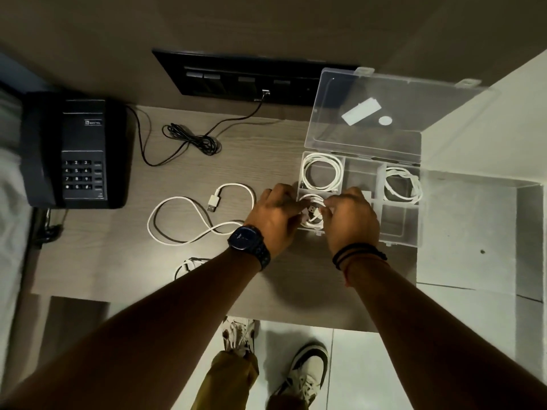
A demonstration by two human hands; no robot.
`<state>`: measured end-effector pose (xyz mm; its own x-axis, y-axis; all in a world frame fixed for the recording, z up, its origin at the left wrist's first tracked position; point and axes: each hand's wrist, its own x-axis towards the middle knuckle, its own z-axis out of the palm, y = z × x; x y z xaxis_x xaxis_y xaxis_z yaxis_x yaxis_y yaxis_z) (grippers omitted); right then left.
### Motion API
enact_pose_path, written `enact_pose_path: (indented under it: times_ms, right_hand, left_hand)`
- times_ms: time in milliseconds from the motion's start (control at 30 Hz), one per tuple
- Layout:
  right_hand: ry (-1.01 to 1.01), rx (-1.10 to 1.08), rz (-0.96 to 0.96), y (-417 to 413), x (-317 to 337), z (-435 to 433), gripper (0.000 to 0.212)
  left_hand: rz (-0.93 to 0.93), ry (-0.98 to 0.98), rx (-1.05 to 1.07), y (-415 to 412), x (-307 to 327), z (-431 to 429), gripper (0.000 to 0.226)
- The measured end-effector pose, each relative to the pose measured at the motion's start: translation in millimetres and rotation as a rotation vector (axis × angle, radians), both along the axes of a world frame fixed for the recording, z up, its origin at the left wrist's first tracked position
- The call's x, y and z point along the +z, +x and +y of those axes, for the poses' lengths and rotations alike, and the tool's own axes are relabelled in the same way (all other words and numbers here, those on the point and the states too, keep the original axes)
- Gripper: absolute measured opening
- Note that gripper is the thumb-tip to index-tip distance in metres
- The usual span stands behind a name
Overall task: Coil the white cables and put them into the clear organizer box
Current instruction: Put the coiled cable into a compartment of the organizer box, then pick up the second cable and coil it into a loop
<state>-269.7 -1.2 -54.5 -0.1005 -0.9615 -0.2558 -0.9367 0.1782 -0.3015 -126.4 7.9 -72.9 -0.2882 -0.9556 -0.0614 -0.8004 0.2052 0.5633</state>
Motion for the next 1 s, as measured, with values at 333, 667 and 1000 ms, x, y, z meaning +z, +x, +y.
enact_pose_path:
  times_ms: [333,667,1000]
  right_hand:
    - [-0.208,-0.055,-0.091,9,16,-2,0.027]
    - [-0.226,-0.133,-0.375,42,70,-10,0.035]
    - [0.514,-0.331,-1.019,75,350,-58,0.03]
  left_hand:
    - [-0.415,0.225,0.614,91,5,-1,0.044]
    - [-0.119,0.253,0.592,93,51,-19,0.02]
    - [0.25,-0.321,0.36,50,346,-3,0.018]
